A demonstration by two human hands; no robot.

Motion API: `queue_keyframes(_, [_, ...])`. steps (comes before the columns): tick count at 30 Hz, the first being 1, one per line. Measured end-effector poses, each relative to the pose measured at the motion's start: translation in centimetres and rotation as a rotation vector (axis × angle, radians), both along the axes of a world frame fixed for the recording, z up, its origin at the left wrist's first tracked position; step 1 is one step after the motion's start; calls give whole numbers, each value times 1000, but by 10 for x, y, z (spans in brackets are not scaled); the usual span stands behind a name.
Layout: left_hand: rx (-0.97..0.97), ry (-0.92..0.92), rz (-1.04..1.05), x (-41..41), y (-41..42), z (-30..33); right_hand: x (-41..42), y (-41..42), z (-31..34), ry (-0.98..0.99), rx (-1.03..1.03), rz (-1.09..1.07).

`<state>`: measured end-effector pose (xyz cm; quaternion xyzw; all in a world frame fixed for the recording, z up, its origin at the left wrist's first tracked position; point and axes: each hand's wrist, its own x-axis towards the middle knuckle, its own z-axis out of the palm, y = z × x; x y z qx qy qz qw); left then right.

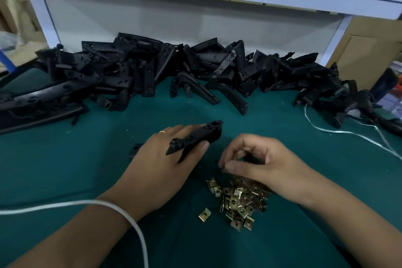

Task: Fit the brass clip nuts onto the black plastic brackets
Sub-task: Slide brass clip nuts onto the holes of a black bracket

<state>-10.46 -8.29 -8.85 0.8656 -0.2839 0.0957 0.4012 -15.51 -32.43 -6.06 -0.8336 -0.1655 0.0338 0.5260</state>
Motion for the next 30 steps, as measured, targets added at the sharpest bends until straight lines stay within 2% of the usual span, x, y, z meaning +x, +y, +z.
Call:
queue_keyframes(4, [-25,-10,-9,2,1,0,4,-1,3,52,321,-44])
queue_keyframes(7, [7,-29,-24,-1,1,3,4,-1,2,64,435,-46])
queue_keyframes(15, [187,-132,-26,-3,6,10,5,-1,4,10,436,-144])
queue_keyframes(22, [209,-137,-54,0,6,9,6,2,3,-43,375,-192])
queue_keyframes(27, [203,-139,-49,1,7,7,4,3,4,-70,446,-194])
queue_keyframes(30, [217,-158,-54,2,7,7,4,2,6,-111,396,-201])
